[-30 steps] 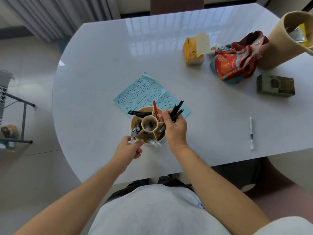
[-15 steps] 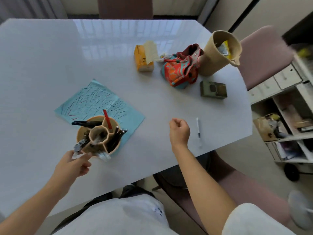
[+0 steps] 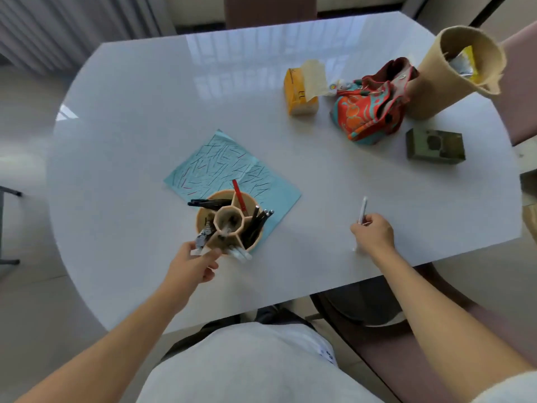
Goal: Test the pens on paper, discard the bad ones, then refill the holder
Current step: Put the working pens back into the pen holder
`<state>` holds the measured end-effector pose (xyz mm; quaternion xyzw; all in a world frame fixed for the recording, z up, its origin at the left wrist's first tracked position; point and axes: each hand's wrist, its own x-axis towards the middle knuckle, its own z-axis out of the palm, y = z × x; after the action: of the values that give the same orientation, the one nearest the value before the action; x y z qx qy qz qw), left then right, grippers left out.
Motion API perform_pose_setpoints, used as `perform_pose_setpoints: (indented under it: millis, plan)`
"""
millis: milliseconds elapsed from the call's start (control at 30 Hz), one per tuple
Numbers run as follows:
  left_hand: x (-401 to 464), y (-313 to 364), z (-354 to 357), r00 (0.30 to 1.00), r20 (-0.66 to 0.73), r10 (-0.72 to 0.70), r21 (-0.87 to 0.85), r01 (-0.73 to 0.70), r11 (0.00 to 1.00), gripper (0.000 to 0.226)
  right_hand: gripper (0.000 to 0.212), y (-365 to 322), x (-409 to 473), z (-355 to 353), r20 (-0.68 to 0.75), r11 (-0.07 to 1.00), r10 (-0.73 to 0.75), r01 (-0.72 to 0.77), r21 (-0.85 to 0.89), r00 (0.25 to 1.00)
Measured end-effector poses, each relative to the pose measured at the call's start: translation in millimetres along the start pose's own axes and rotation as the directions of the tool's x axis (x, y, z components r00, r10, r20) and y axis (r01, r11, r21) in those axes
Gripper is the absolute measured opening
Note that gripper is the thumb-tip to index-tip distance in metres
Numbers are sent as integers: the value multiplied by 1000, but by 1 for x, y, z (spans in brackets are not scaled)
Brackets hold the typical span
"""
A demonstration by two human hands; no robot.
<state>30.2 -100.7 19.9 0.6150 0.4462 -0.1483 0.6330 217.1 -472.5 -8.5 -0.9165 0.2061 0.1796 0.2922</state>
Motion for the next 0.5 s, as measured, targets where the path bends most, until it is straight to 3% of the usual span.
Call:
perform_pose_setpoints:
  millis: [67,133,233,300,367,500]
  plan:
    - [-2,0,0,1000,-4,-4,4,4,1000,46,6,-22,-30,25,120,950,-42,2,312,992]
    - [-3,-1,-1,1000,-4,9,3,-8,1000,54,10,-46,-65,39,239,791,-135,-40,610,962]
    - [-3,-3,-2,1000,-7,15,1,-15,1000,61,14,-81,-115,46,274,604,-324,-25,797,905]
    - [-4,-5,-2,1000,-1,15,2,-15,1000,61,14,-99,-142,52,241,563,-448,61,825,861]
    - [-5,-6,-2,1000,4,9,0,-9,1000,60,11,-110,-160,61,226,595,-549,187,782,805]
    - [-6,-5,-1,1000,2,5,-4,-5,1000,56,18,-116,-175,80,231,698,-672,497,515,704]
